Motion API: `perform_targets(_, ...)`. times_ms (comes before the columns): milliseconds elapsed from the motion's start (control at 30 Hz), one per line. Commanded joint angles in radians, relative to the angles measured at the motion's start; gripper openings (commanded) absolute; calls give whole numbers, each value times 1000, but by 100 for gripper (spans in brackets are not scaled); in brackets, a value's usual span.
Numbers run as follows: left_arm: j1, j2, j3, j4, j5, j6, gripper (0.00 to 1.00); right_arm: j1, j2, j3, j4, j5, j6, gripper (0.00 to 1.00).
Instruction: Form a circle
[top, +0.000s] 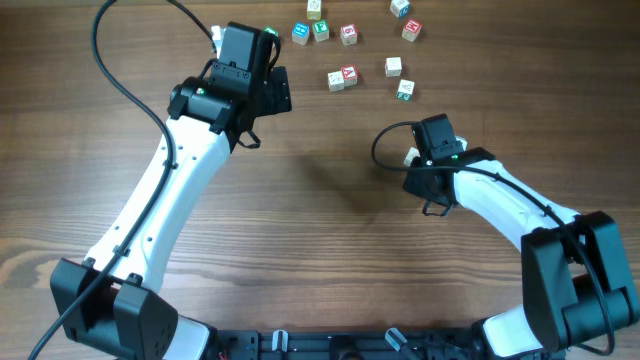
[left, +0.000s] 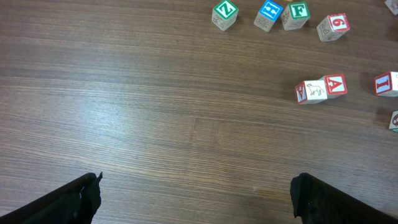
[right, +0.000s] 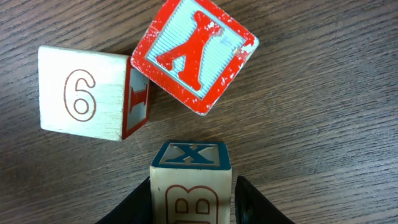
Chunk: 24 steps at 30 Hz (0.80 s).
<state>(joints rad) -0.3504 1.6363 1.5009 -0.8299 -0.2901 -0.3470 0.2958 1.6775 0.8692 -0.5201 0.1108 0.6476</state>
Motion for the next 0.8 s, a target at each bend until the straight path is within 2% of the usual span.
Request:
perform_targets(0, 4, 2, -3, 2, -2, -9, 100, 2, 10, -6, -2, 25, -48, 40)
perform_targets(400, 4, 2, -3, 2, -2, -9, 100, 2, 9, -6, 41, 24, -201, 40)
perform_targets(767, 4, 2, -3, 2, -2, -9, 100, 2, 10, -6, 45, 77, -205, 33)
